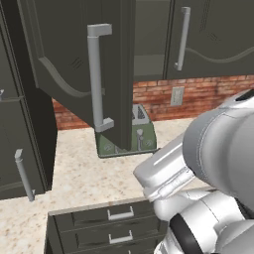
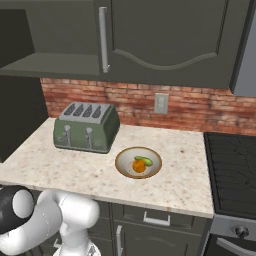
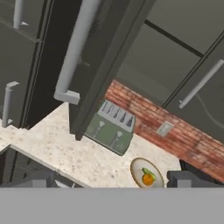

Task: Open the cabinet. Pick the mango and orange from the cabinet and place them into the bowl. Then close the cabinet.

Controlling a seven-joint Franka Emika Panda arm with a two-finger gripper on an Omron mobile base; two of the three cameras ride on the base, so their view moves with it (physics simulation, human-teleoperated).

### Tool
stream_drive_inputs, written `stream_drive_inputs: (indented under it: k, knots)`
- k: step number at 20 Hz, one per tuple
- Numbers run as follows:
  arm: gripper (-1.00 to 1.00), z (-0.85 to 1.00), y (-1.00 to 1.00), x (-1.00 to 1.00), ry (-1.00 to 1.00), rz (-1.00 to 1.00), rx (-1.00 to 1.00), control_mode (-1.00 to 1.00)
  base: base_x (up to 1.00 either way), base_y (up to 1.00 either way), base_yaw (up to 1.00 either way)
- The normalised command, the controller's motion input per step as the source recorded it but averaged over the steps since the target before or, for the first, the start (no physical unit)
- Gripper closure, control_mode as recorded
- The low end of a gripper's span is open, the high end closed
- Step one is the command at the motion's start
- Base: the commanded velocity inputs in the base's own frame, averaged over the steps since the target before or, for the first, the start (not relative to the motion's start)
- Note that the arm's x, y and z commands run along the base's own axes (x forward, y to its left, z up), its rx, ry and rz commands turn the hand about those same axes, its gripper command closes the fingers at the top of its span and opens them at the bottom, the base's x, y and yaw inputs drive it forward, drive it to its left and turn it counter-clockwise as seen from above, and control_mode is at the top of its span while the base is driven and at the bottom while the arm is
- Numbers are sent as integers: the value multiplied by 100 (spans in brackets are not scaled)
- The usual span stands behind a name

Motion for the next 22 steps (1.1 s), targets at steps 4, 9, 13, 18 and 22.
stream_drive_inputs:
  k: [4, 9, 13, 18, 22]
  knots:
    - [-100, -1, 10, 0, 0, 0, -13, -100, 0, 0, 0]
    - [-100, -3, 8, 0, 0, 0, -13, -100, 0, 0, 0]
    - [-100, -10, 1, 0, -1, 0, -13, -100, 0, 0, 0]
    - [-100, -13, 0, 0, -2, 0, -11, -100, 0, 0, 0]
    - [-100, -20, 0, 0, -6, 0, -10, -100, 0, 0, 0]
